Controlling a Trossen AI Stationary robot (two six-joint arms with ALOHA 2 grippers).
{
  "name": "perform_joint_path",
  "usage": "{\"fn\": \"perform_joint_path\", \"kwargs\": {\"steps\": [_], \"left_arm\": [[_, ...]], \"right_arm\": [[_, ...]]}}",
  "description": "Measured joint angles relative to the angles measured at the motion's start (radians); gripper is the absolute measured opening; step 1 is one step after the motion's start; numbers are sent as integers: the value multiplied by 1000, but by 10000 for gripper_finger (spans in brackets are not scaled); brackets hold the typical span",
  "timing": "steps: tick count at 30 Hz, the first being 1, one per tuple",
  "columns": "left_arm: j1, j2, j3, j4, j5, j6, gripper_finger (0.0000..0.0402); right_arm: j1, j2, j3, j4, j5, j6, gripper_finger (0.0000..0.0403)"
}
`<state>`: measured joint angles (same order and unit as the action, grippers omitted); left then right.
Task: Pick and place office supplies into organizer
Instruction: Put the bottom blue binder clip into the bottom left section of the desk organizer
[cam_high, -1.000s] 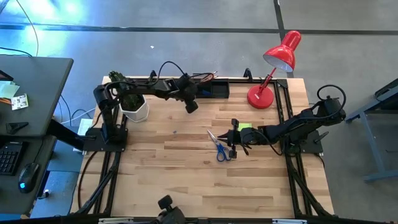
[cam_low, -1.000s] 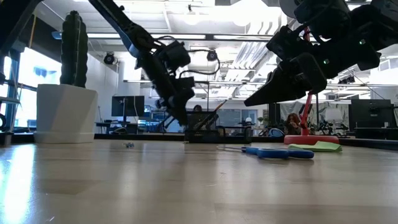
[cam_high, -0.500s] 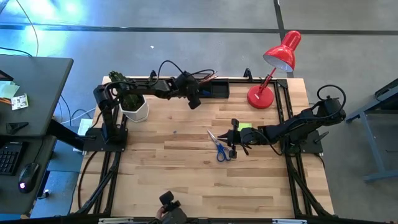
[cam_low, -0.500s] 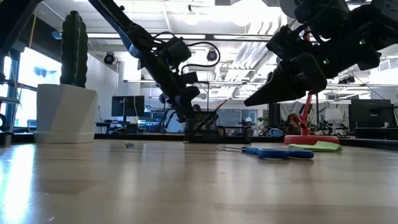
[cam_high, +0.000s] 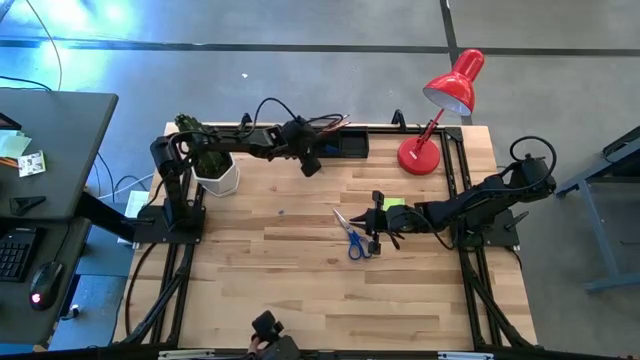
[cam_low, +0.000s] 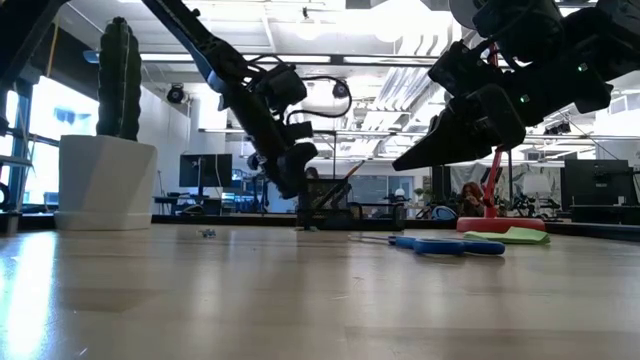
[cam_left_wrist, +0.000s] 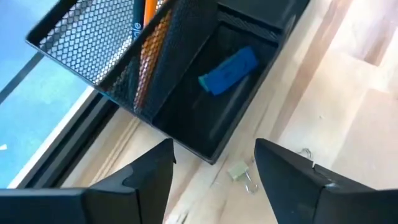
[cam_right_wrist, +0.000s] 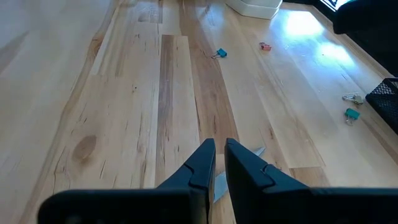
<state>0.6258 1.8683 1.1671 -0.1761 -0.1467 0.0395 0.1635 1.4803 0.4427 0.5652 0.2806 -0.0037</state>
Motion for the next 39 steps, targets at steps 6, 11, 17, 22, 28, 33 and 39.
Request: {"fn": "perform_joint_path", "kwargs": {"steps": [6,11,17,22,28,33,39], "left_arm": [[-30,0,0,-18,142,-24,197],[-106,37,-18,28,168,96,171],[-144,59,-16,-3,88,145,143],[-168,6,-19,-109,95,64,120],[-266,-145,-151,-38,74,-11,80],[-376,-300,-345,114,70,-132,48],[-557,-457,-521,226,-11,-252,21]], "right_arm": [[0,0,0,0,0,0,30],[0,0,0,0,0,0,28],[1,0,0,-3,-3,6,28],[-5,0,0,-4,16,44,27],[-26,0,0,-17,58,123,26],[-49,32,0,39,89,180,43],[-121,142,73,186,74,127,89]]}}
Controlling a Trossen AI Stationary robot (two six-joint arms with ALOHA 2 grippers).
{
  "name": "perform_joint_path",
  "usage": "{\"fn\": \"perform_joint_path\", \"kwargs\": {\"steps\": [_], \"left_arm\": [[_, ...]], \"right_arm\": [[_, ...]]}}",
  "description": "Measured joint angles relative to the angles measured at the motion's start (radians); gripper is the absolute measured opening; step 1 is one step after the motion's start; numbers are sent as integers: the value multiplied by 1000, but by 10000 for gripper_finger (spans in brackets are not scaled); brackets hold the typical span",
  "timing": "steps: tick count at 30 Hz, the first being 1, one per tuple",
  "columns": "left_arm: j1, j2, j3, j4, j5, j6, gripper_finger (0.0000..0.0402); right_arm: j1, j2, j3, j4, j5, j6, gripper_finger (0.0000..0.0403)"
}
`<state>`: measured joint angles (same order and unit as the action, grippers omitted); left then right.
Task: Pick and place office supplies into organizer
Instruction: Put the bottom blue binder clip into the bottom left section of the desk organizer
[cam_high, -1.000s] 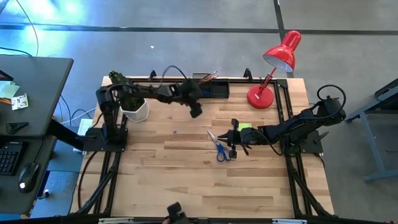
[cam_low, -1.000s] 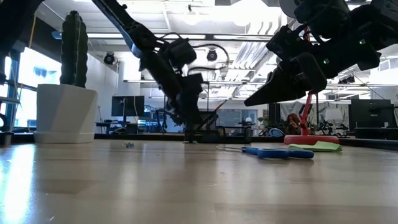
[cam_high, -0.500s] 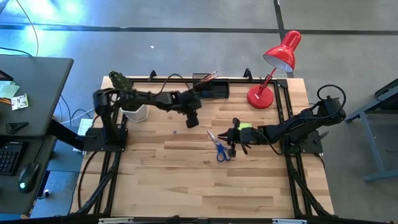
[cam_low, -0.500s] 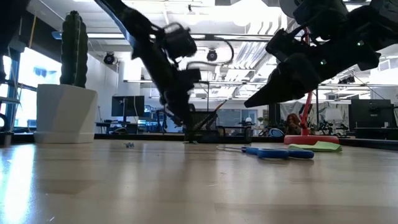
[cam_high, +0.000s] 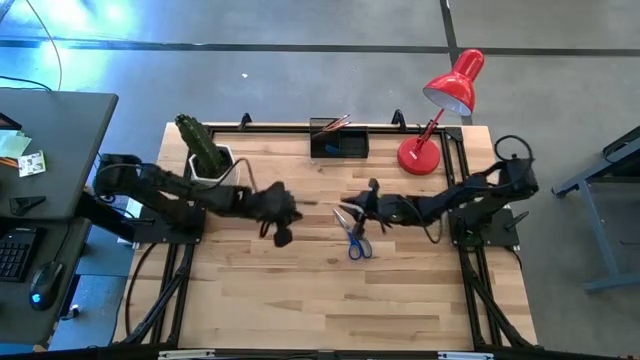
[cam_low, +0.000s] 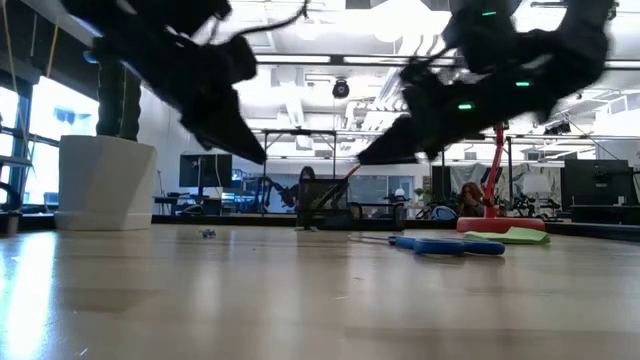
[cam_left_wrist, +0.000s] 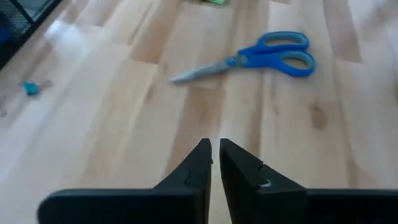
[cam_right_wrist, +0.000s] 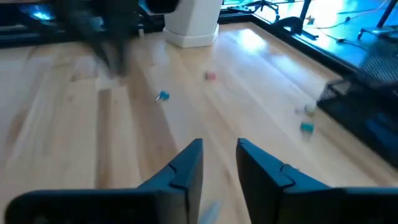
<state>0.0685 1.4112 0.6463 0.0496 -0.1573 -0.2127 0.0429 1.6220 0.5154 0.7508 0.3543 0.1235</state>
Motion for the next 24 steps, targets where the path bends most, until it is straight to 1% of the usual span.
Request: {"fn": "perform_joint_path", "kwargs": {"steps": [2,4,6,9,12,13,16,19,21,24], "left_arm": [[-61,-40,-34,1,-54,-32,13],[-122,-67,-50,15,-111,-62,7],[-176,-89,-72,9,-167,-95,2],[-255,-105,-111,15,-247,-158,1],[-339,-101,-187,135,-333,-212,6],[-362,-98,-218,205,-339,-214,7],[-421,-100,-320,452,-349,-220,10],[-458,-100,-415,656,-350,-214,7],[-466,-101,-463,736,-363,-207,4],[-468,-100,-507,773,-381,-206,1]], "right_arm": [[-34,35,72,-61,-36,-35,104],[-68,77,172,-163,-50,-59,115],[-109,109,273,-289,-44,-82,120],[-178,165,424,-453,-72,-98,121],[-238,231,533,-543,-149,-118,121],[-256,253,560,-557,-180,-127,121],[-305,308,625,-614,-229,-130,121],[-349,334,651,-664,-260,-104,121],[-373,344,658,-666,-281,-97,121],[-397,343,657,-667,-312,-97,121]]}}
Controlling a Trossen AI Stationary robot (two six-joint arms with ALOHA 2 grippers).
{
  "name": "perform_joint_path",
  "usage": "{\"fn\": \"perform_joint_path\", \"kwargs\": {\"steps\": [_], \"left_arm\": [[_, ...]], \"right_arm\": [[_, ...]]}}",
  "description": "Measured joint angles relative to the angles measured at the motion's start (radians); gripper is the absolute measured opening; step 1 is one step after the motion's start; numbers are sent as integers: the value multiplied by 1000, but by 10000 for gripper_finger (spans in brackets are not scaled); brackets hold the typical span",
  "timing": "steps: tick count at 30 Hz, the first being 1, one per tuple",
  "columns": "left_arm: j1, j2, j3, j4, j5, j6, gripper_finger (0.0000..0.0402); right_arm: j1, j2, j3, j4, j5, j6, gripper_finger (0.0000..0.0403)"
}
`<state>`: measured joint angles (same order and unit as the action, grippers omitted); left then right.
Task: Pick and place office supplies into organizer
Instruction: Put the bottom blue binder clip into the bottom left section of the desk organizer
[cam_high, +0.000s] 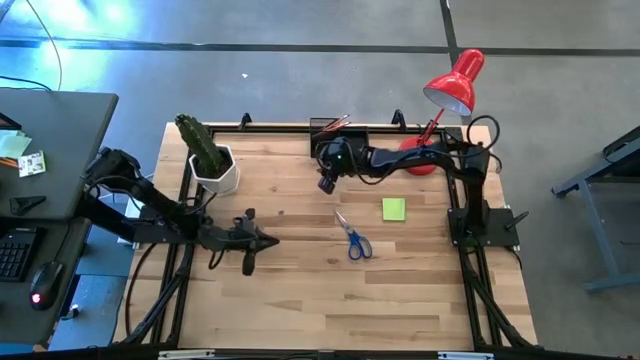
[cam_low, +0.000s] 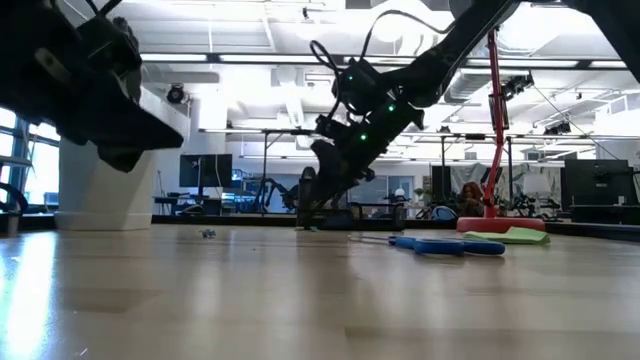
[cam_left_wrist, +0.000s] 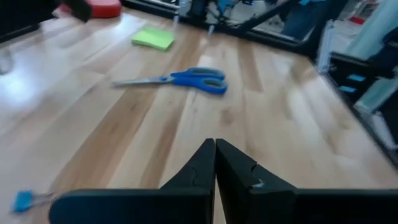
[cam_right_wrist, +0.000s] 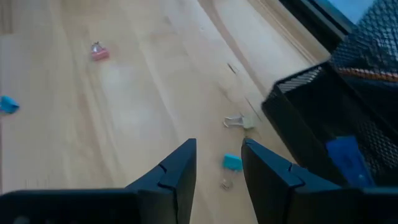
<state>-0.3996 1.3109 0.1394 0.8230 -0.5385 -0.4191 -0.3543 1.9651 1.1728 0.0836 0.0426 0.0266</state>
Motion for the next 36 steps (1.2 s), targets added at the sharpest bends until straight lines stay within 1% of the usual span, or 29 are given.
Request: {"fn": "perform_joint_path", "kwargs": {"steps": [3,5,10,16,20,22,30,36], "left_arm": [[0,0,-12,-1,-14,-8,3],[0,0,-12,-4,-28,-8,5],[0,0,-12,-5,-42,-4,10],[0,0,-12,-16,-50,-5,8],[0,0,-12,-19,-44,-8,9],[0,0,-12,-18,-34,-11,10],[0,0,-12,-11,-30,-14,5],[0,0,-12,-10,-33,-14,7]], "right_arm": [[-26,0,15,-38,-45,25,121],[-37,12,49,-78,-79,39,121],[-32,69,164,-280,-61,18,121],[-15,132,279,-383,-24,18,127],[-11,160,309,-399,64,72,139],[-12,168,307,-408,81,94,148],[-12,167,303,-397,35,110,183],[-12,167,303,-396,11,150,180]]}}
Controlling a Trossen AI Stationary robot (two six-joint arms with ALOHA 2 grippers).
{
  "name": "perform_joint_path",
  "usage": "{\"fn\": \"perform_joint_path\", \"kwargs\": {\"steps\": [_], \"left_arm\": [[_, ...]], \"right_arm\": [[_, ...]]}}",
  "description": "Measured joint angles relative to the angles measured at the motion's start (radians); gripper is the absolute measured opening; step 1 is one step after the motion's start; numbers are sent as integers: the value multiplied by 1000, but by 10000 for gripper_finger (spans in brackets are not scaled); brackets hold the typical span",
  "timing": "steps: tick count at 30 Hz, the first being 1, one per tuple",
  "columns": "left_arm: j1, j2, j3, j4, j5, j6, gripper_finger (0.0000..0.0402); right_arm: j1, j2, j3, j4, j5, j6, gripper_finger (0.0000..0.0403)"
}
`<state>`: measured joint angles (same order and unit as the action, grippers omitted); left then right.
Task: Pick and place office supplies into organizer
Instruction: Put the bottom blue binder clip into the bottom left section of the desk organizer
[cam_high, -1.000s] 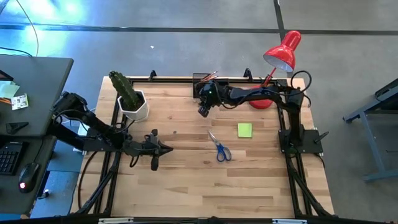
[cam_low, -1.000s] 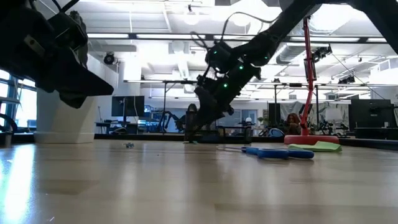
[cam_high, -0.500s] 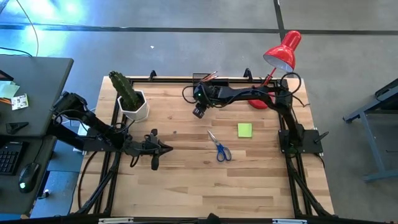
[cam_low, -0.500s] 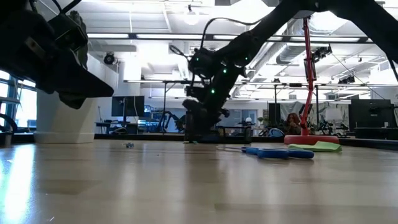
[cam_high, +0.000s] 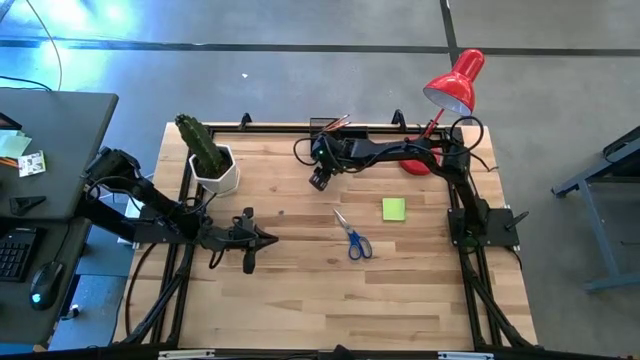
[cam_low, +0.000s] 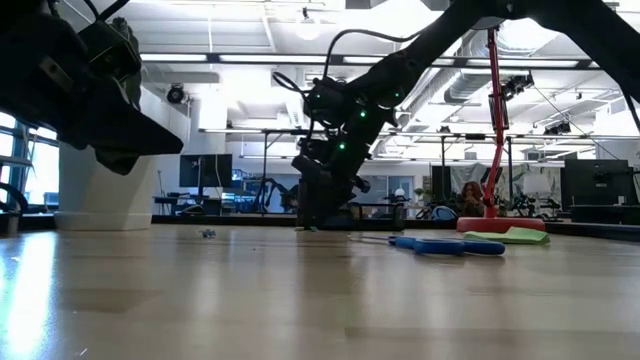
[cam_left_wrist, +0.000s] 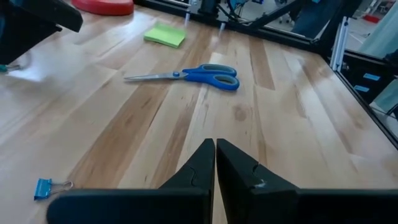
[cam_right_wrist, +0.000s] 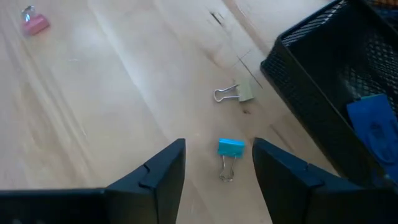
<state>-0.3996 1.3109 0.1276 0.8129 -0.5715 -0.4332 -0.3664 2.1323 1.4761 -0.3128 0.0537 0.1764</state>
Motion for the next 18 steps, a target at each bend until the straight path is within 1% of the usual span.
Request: {"fn": "perform_joint_path", "kwargs": {"steps": [4,9,14,18], "left_arm": [[0,0,0,0,-9,0,7],[0,0,0,0,-17,6,7],[0,0,0,-1,-15,6,8],[0,0,0,-6,-7,6,8]], "right_arm": [[0,0,0,-1,6,-7,169],[-2,0,24,-68,5,-47,163],[0,0,30,-129,6,-86,177],[0,0,30,-163,31,-121,194]]}}
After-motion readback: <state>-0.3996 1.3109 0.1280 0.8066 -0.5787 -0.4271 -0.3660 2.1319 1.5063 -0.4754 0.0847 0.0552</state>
